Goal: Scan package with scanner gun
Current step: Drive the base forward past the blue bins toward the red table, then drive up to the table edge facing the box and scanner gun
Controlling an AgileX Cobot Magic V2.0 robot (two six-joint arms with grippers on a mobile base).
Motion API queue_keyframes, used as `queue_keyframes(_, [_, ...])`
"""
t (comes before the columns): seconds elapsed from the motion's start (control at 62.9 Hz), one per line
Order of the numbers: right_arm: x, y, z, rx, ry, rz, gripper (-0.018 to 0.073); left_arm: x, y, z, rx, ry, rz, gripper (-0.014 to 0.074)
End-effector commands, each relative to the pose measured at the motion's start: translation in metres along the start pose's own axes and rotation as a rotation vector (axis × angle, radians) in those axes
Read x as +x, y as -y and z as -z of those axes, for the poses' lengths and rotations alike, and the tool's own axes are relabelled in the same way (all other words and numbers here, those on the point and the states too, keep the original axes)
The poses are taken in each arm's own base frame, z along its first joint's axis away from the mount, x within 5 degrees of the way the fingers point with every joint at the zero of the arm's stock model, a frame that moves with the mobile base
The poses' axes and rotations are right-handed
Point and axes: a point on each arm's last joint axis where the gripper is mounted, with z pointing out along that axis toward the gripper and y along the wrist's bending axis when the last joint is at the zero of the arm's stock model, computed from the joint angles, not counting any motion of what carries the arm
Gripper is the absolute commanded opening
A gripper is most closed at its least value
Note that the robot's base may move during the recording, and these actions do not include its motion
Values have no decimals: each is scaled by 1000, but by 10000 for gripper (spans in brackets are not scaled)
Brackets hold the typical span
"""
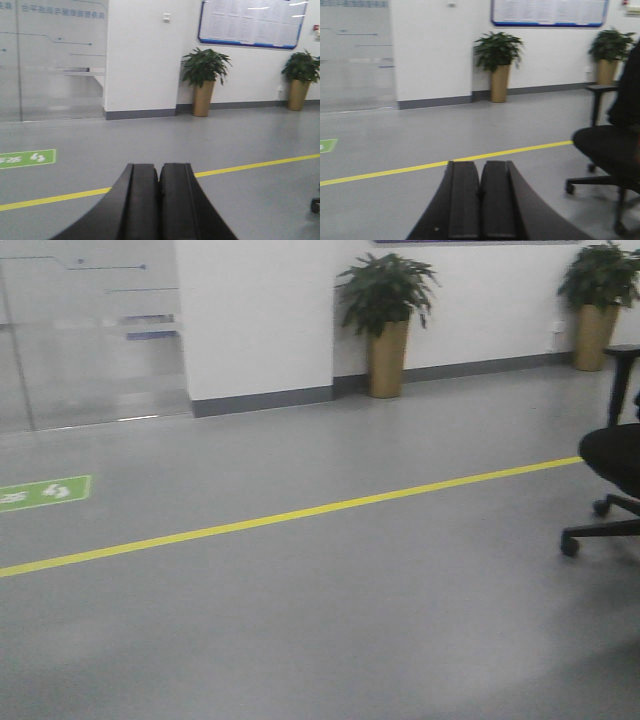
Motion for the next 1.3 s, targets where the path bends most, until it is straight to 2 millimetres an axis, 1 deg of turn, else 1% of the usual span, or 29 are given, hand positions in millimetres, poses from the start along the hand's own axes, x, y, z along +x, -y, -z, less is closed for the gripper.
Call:
queue_keyframes(0.0, [-2,0,0,-2,22,1,-168,-3,0,0,3,26,0,-111])
queue_keyframes(1.288, [-2,0,0,-7,22,1,-168,-3,0,0,3,26,0,-111])
